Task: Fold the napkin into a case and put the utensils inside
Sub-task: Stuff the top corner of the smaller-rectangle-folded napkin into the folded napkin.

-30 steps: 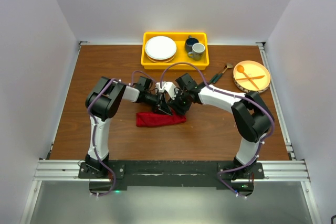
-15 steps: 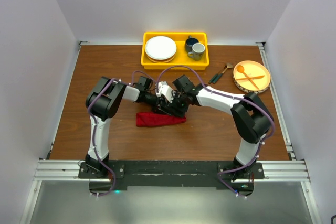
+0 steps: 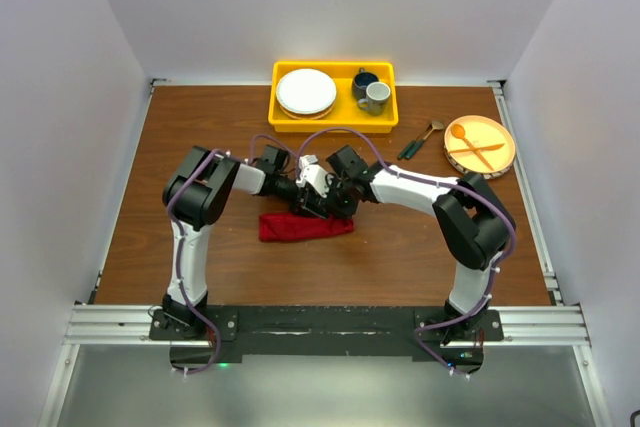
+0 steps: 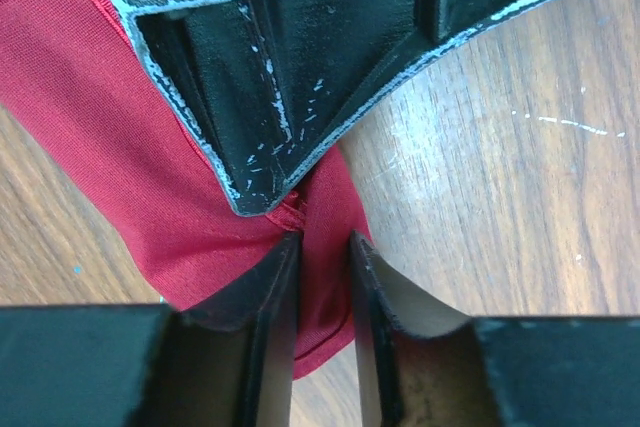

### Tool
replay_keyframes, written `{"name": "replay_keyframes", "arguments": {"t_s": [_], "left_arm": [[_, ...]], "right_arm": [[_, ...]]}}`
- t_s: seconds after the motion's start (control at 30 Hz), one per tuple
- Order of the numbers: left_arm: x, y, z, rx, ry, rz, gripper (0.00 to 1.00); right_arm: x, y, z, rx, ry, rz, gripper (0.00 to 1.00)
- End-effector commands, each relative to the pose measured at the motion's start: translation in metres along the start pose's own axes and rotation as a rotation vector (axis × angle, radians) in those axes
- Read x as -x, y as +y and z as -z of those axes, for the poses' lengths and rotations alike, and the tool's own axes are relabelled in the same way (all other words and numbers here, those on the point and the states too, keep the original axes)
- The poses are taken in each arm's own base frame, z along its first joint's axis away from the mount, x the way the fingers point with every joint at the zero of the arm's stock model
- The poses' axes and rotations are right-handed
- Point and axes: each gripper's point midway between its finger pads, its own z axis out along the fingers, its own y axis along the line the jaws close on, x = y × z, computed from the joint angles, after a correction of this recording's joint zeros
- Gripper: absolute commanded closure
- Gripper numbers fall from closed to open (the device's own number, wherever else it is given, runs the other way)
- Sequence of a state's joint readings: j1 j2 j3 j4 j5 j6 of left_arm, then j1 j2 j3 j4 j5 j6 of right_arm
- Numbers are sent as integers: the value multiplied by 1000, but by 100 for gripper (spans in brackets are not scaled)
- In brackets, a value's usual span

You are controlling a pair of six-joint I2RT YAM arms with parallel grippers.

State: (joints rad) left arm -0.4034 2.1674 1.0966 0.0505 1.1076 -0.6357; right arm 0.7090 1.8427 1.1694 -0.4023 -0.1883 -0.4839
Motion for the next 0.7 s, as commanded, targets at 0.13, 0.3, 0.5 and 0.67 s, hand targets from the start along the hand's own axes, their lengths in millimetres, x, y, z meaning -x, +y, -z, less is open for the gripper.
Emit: {"name": "replay_keyframes", "arguments": {"t_s": [0.13, 0.3, 0.5, 0.67], "left_arm": [[16, 12, 27, 121, -132, -33, 71], [12, 15, 48, 168, -130, -58, 63], [-2, 30, 72, 254, -86, -90, 57], [-5, 30, 82, 291, -73, -165, 53]], "right_arm": [[-24, -6, -13, -42, 65, 41, 76], [-26, -3, -15, -40, 61, 44, 77], [-27, -2, -15, -39, 54, 48, 77], [-25, -2, -14, -40, 42, 50, 78]]}}
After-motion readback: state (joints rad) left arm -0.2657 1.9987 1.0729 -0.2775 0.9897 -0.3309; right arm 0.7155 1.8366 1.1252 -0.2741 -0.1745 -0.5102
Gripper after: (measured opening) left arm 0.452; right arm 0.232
